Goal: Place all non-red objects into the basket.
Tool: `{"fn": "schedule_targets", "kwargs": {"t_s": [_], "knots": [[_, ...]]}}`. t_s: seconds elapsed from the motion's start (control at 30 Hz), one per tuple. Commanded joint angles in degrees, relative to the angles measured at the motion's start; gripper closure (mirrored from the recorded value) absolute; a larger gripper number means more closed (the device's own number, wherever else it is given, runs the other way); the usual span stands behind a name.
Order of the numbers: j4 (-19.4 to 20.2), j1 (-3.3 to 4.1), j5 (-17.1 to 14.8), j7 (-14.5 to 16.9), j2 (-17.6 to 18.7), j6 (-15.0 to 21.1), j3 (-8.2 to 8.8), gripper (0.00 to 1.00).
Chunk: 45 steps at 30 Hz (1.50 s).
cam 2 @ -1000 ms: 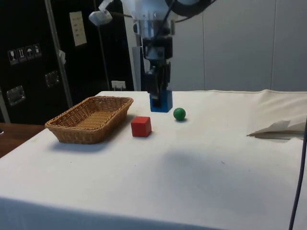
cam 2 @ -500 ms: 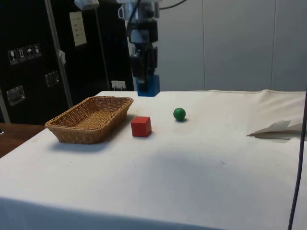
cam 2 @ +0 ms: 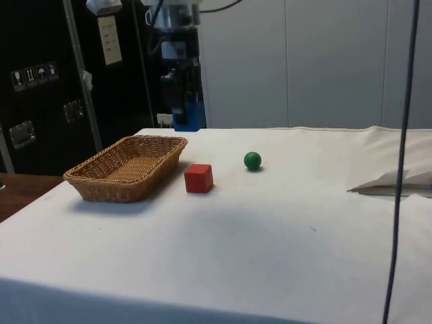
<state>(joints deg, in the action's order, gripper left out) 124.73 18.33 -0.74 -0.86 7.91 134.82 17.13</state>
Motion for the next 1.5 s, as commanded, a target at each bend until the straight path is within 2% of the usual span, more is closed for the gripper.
{"fn": "schedule_targets", "kwargs": {"t_s": [0.0, 0.03, 0.3, 0.33, 0.37, 0.57, 0.6, 0.63, 0.67, 0.83, 0.87, 0.9, 0.93, 1.13, 1.17, 1.2, 1.43, 1.47], "knots": [[-0.63, -0.06, -0.23, 0.29, 0.57, -0.06, 0.11, 0.98], [-1.72, -0.29, -1.26, 1.26, 1.38, -0.92, 0.06, 0.98], [-7.85, -0.69, -2.86, 3.50, 6.47, -1.78, 1.20, 0.98], [-7.39, -0.29, -2.01, 2.81, 6.25, -1.03, 1.49, 0.98], [-8.48, -0.69, -3.09, 3.78, 6.99, -1.89, 1.32, 0.98], [-13.24, -1.03, -4.70, 5.61, 11.00, -2.35, 2.23, 0.98], [-12.83, -0.52, -4.01, 4.98, 10.83, -1.60, 2.69, 0.98], [-12.83, -0.52, -4.01, 4.98, 10.83, -1.60, 2.69, 0.98], [-14.67, -1.09, -5.16, 6.13, 12.15, -2.52, 2.58, 0.98], [-18.91, -1.55, -6.82, 7.85, 15.81, -2.86, 3.44, 0.98], [-17.88, -0.92, -6.02, 7.05, 15.18, -2.01, 3.84, 0.98], [-19.54, -1.60, -7.10, 8.14, 16.39, -2.92, 3.61, 0.98], [-20.97, -1.83, -7.85, 8.82, 17.76, -2.92, 3.90, 0.98], [-24.87, -2.35, -10.14, 10.71, 21.54, -2.81, 4.76, 0.98], [-24.12, -1.66, -9.51, 10.20, 21.08, -2.12, 5.27, 0.98], [-25.55, -2.46, -10.54, 11.06, 22.23, -2.81, 4.87, 0.98], [-30.77, -3.21, -14.44, 13.87, 27.62, -2.81, 6.07, 0.98], [-30.88, -2.58, -14.67, 13.81, 28.07, -2.12, 6.88, 0.98]]}}
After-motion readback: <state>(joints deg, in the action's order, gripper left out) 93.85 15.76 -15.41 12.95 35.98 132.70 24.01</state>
